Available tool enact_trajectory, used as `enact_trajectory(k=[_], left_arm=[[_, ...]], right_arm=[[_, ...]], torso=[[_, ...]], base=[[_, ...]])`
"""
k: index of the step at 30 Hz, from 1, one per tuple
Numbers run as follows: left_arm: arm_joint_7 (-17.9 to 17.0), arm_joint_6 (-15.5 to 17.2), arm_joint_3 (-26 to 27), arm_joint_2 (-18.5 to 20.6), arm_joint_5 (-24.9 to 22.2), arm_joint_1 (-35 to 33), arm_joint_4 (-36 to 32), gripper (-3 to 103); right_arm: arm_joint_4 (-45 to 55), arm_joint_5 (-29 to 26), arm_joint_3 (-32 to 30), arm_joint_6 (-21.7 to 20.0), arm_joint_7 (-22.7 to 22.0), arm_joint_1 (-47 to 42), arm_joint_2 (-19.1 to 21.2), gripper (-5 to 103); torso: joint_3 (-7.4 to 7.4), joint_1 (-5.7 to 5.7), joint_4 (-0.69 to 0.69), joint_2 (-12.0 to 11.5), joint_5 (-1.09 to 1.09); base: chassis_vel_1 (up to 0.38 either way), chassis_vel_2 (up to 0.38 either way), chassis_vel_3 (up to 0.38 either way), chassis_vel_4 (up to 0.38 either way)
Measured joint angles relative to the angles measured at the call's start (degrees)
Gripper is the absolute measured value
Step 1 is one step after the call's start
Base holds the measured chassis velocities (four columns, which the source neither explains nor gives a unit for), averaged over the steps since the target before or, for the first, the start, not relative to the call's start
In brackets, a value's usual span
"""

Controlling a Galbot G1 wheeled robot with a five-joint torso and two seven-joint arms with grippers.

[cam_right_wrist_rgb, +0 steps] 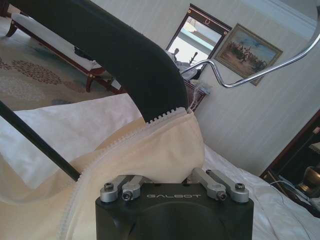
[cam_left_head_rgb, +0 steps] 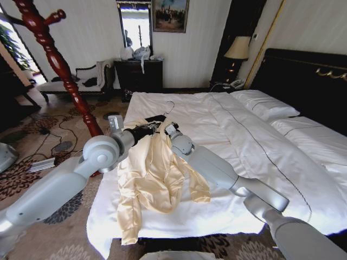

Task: Pick up the clothes from the bed and hang them on the clothes hanger.

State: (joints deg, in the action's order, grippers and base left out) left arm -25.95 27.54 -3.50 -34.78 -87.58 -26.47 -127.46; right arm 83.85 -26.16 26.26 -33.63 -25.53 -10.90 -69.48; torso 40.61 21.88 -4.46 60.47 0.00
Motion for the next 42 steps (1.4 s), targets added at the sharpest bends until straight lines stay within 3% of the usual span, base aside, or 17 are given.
enact_trajectory(k=[2, 5, 9, 10, 12, 15, 19, 21, 24, 27, 36, 42], left_arm=[[2.3, 1.5, 2.5, 2.4, -0.1, -3.7, -1.7, 55], [4.3, 1.9, 4.1, 4.5, 0.6, -6.4, -3.1, 60], [11.5, 2.1, 6.0, 8.7, 6.5, -10.7, -5.3, 78], [11.5, 2.1, 6.0, 8.7, 6.5, -10.7, -5.3, 78], [13.5, 1.8, 6.2, 10.0, 8.2, -11.5, -6.6, 88], [13.6, 0.9, 6.6, 10.7, 8.9, -11.7, -7.6, 97], [11.0, -2.3, 7.2, 11.3, 11.0, -11.8, -8.5, 100], [4.9, -3.2, 8.4, 11.3, 12.3, -11.5, -8.5, 100], [-1.8, -2.1, 9.4, 10.7, 13.6, -11.2, -7.4, 100], [-4.1, -0.6, 9.7, 10.6, 15.1, -11.2, -6.2, 100], [-3.9, 3.6, 7.8, 9.8, 21.4, -10.3, -1.7, 100], [-2.4, 4.5, 7.4, 9.6, 21.6, -9.9, -0.2, 99]], right_arm=[[-0.4, 0.2, 0.0, 0.8, 0.3, 0.0, 0.3, 23], [-0.5, 0.5, 0.0, 1.3, 0.4, 0.0, 0.5, 23], [-0.5, 0.8, -0.2, 2.1, 0.5, -0.4, 1.1, 23], [-0.5, 0.8, -0.2, 2.1, 0.5, -0.4, 1.1, 23], [-0.2, 0.9, -0.4, 2.5, 0.5, -0.4, 1.9, 23], [0.1, 0.9, -0.7, 2.9, 0.5, -0.7, 2.7, 23], [0.9, 1.2, -1.2, 3.8, 0.5, -1.4, 4.0, 23], [1.9, 3.2, -1.8, 5.4, 0.9, -2.9, 5.4, 23], [2.6, 6.1, -2.3, 7.4, 1.3, -4.5, 6.5, 23], [2.9, 8.0, -2.5, 8.2, 1.7, -4.9, 7.1, 23], [3.4, 9.9, -2.0, 8.8, 2.4, -3.8, 6.7, 23], [3.7, 9.9, -1.8, 8.7, 2.5, -3.7, 6.3, 23]], torso=[[0.00, 0.00, 0.02, 0.0, 0.00], [0.00, -0.01, 0.01, 0.0, 0.00], [0.00, 0.00, 0.01, 0.0, 0.01], [0.00, 0.00, 0.01, 0.0, 0.01], [0.00, -0.01, 0.00, 0.0, 0.00], [0.00, -0.01, -0.01, 0.0, 0.00], [0.00, -0.01, -0.01, 0.0, 0.01], [0.00, -0.01, -0.01, 0.0, 0.01], [0.00, -0.01, -0.01, 0.0, 0.01], [0.00, -0.01, -0.01, 0.0, 0.01], [0.01, 0.00, 0.01, 0.0, 0.00], [0.01, 0.00, 0.00, 0.0, 0.00]], base=[[0.000, 0.000, 0.000, 0.000], [0.000, 0.000, 0.000, 0.000], [0.000, 0.000, 0.000, 0.000], [0.000, 0.000, 0.000, 0.000], [0.000, 0.000, 0.000, 0.000], [0.000, 0.000, 0.000, 0.000], [0.000, 0.000, 0.000, 0.000], [0.000, 0.000, 0.000, 0.000], [0.000, 0.000, 0.000, 0.000], [0.000, 0.000, 0.000, 0.000], [0.000, 0.000, 0.000, 0.000], [0.000, 0.000, 0.000, 0.000]])
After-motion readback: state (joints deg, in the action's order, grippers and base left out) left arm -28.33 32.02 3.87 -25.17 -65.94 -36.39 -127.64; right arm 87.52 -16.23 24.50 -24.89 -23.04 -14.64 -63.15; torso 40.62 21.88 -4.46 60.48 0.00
